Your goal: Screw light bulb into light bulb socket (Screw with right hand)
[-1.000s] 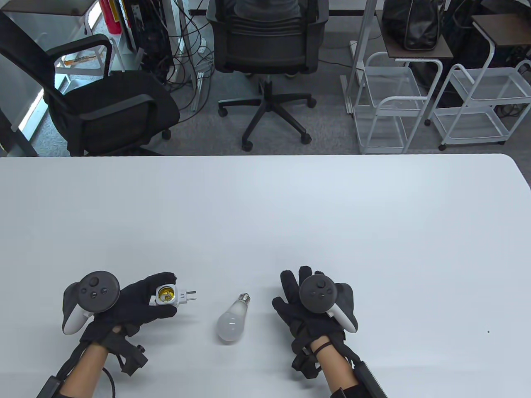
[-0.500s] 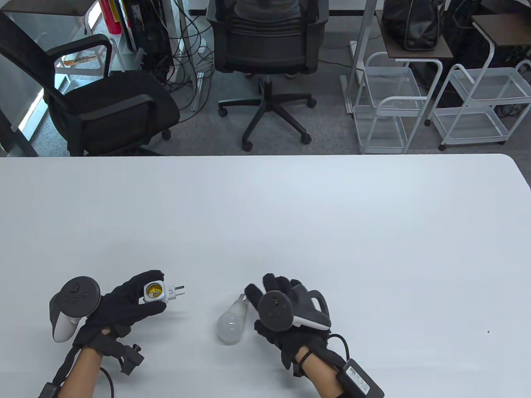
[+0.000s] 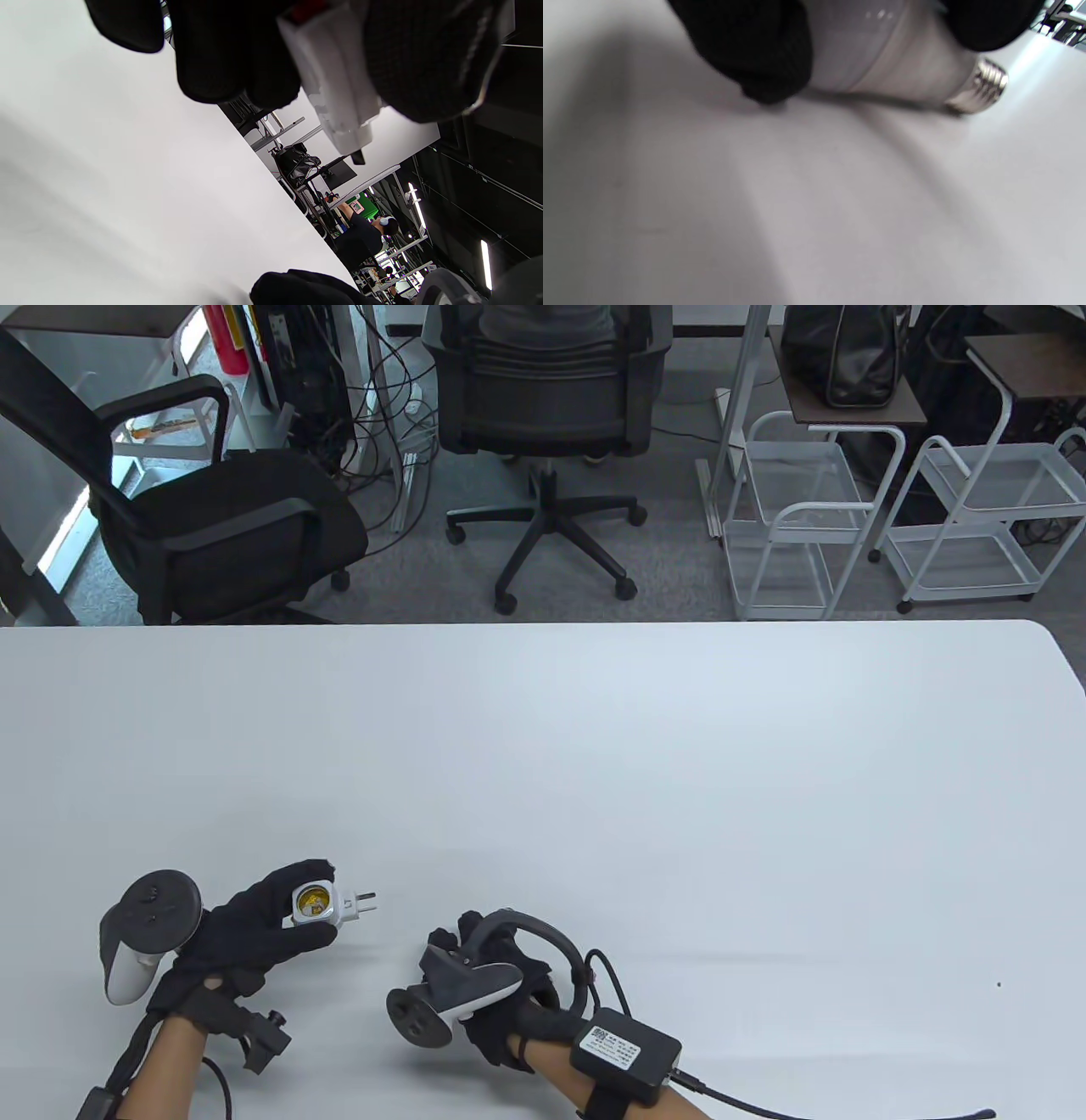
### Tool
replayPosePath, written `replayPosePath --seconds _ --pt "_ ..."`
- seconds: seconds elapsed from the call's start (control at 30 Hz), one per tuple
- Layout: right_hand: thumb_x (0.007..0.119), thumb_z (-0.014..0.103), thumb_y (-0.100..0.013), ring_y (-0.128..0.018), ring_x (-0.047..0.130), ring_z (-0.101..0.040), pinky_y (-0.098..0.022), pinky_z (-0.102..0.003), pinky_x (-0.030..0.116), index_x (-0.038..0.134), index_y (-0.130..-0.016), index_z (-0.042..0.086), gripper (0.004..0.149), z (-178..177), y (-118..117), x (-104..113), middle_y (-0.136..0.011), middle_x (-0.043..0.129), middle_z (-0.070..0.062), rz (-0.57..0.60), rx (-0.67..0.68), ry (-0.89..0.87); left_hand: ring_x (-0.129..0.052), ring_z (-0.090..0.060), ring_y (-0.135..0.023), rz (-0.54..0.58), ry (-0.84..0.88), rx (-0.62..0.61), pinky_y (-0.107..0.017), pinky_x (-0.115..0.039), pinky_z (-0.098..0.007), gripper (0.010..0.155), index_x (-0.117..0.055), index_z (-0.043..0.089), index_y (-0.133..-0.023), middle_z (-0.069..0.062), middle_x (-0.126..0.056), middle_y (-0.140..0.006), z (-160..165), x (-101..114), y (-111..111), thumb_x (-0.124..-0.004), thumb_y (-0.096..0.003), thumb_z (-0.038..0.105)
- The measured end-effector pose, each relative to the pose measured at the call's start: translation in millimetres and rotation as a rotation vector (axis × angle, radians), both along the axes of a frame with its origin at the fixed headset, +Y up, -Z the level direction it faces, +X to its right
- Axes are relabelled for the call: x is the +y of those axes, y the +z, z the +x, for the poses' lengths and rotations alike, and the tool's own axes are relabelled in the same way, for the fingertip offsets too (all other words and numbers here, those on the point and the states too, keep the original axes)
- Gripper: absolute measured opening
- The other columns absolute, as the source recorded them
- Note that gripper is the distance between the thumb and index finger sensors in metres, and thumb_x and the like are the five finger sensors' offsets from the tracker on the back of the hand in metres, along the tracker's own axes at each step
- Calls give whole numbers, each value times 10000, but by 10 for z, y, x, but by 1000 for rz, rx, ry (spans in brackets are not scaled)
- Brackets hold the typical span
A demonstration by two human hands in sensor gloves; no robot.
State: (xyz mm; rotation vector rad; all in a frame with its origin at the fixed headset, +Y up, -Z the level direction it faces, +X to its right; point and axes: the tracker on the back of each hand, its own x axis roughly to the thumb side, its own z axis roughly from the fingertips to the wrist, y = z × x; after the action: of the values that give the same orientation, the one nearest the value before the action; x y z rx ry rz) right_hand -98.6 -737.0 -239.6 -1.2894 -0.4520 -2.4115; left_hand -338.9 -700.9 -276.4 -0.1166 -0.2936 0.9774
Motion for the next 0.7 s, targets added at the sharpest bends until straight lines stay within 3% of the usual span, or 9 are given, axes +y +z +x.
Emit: replayPosePath --seconds 0.37,0.53,0.7 --pt "834 195 -484 -835 527 -656 -540 -572 677 480 -992 169 619 325 -128 289 -1003 416 -296 43 -133 -220 -744 -331 -920 19 -86 -31 -753 -522 -634 764 -546 308 -1083 -84 -745 -1006 87 48 13 -920 -434 455" --pt "825 205 -494 -813 558 -666 -523 -566 704 470 -991 144 614 619 -229 636 -984 433 -326 84 -278 -523 -747 -324 -914 33 -97 -10 -753 -523 -634 763 -551 302 -1082 -80 -746 -998 114 95 18 -922 -433 455" --pt "825 208 -497 -795 572 -675 -510 -565 715 466 -991 126 616 950 -338 900 -972 443 -345 86 -447 -969 -749 -320 -910 75 -172 24 -754 -525 -635 764 -548 290 -1086 -79 -748 -992 205 224 21 -917 -439 463"
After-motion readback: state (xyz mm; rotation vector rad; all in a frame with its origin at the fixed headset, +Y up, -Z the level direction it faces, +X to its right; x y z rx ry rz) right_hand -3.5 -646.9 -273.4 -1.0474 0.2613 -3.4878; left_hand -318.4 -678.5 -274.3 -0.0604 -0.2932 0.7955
